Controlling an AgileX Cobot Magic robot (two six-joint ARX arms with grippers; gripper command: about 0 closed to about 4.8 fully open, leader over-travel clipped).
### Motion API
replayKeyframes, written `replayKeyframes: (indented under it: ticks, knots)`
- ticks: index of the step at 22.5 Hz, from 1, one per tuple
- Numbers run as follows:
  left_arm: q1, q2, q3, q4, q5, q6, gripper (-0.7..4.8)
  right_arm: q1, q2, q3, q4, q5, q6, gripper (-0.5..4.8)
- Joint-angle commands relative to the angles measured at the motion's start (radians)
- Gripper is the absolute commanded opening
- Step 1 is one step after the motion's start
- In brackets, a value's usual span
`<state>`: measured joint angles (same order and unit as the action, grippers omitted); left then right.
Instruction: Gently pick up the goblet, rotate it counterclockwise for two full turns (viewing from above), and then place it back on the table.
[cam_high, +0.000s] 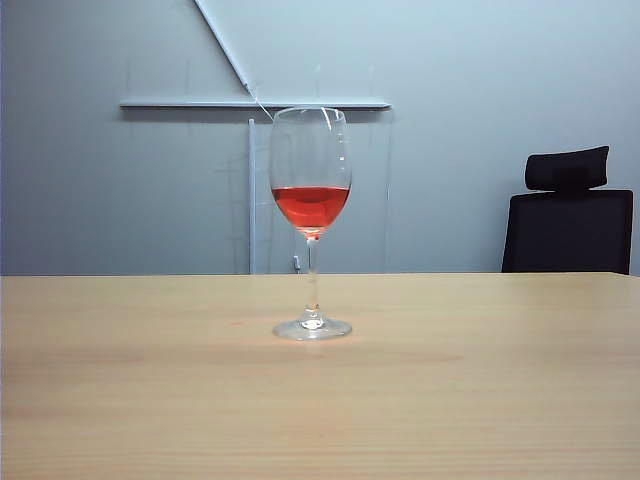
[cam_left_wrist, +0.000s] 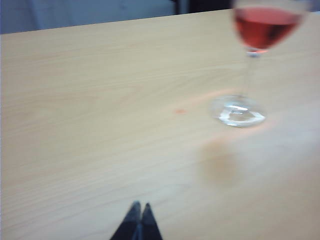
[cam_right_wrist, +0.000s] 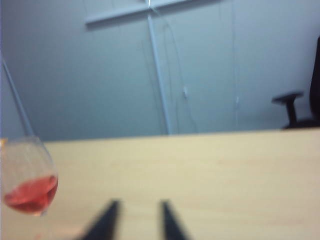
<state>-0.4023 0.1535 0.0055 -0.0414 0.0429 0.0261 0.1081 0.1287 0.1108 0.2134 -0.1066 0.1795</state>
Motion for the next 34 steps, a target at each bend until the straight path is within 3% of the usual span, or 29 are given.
replayKeyframes:
  ticks: [1, 5, 6, 10, 18, 22, 34]
  knots:
    - [-0.066, 0.001, 0.003, 0.013, 0.003, 0.0, -0.05, 0.03, 0.184, 0.042, 0.083, -0.035, -0.027, 2.21]
    - [-0.124, 0.001, 0.003, 0.013, 0.003, 0.0, -0.05, 0.088, 0.507, 0.086, 0.293, -0.141, -0.142, 3.26]
    - [-0.135, 0.0, 0.003, 0.013, 0.003, 0.0, -0.05, 0.128, 0.684, 0.114, 0.397, -0.191, -0.21, 3.46]
    - [-0.135, -0.002, 0.003, 0.013, 0.003, 0.0, -0.05, 0.22, 1.115, 0.203, 0.687, -0.215, -0.219, 3.47]
    - [-0.135, -0.005, 0.003, 0.013, 0.003, 0.0, -0.05, 0.336, 1.72, 0.407, 1.114, -0.257, -0.218, 3.47]
    - [-0.135, -0.006, 0.003, 0.012, 0.003, 0.0, -0.05, 0.352, 1.855, 0.491, 1.16, -0.281, -0.217, 3.47]
    - [-0.135, -0.006, 0.003, 0.013, 0.003, 0.0, -0.05, 0.378, 1.988, 0.643, 1.151, -0.293, -0.205, 3.46]
